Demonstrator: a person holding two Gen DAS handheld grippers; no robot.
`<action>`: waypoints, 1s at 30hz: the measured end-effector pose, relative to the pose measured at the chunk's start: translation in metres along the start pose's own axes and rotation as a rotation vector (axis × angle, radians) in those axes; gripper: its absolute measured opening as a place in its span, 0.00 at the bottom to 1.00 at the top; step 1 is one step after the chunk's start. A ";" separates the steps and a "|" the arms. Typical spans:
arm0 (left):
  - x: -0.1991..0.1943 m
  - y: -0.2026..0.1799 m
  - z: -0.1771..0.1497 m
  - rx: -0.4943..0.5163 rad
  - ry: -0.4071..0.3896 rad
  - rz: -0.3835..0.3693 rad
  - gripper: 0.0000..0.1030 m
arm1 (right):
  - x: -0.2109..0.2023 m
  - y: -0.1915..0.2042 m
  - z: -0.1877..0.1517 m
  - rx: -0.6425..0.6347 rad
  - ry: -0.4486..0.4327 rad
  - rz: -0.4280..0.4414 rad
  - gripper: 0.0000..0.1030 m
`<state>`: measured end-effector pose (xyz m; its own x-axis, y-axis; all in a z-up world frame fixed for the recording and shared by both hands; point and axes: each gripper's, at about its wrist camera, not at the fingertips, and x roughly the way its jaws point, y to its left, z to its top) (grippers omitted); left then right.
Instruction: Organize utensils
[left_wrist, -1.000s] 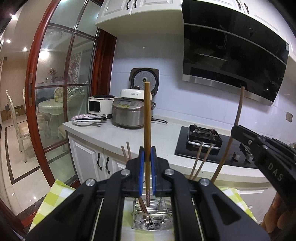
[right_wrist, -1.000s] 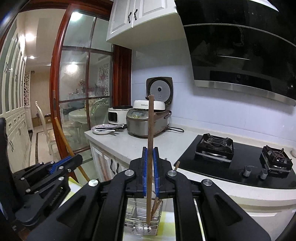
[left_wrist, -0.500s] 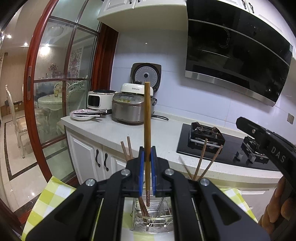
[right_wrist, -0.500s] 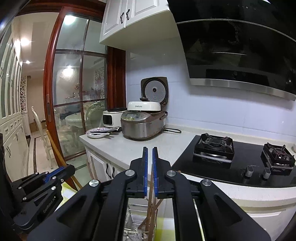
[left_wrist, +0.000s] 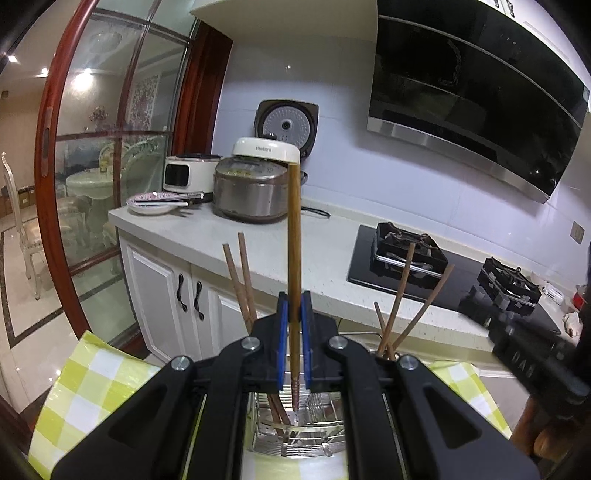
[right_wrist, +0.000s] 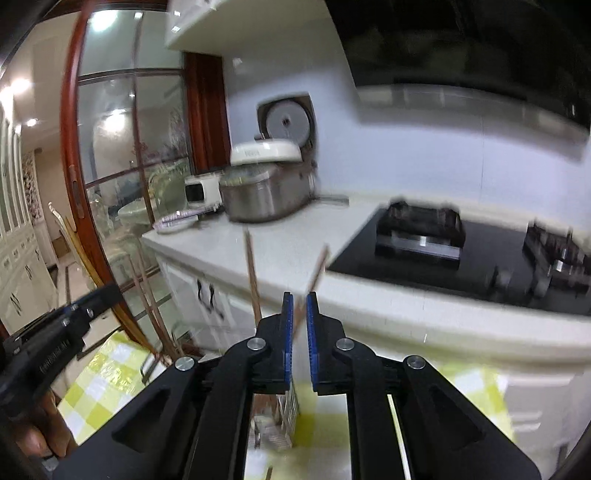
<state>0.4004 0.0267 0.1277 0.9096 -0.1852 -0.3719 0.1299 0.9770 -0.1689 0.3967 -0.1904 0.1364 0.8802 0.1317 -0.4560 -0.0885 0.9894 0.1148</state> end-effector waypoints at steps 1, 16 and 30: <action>0.004 0.000 -0.001 0.001 0.013 -0.003 0.07 | 0.007 -0.006 -0.007 0.028 0.044 0.011 0.20; 0.011 0.007 -0.013 -0.001 0.034 -0.004 0.07 | 0.054 0.020 -0.027 -0.051 0.260 -0.008 0.39; 0.002 0.015 -0.015 -0.021 0.013 -0.034 0.07 | 0.080 0.044 -0.030 -0.192 0.356 -0.081 0.18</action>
<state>0.3981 0.0395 0.1109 0.8994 -0.2203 -0.3776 0.1526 0.9676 -0.2009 0.4493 -0.1348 0.0789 0.6742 0.0327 -0.7379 -0.1410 0.9863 -0.0852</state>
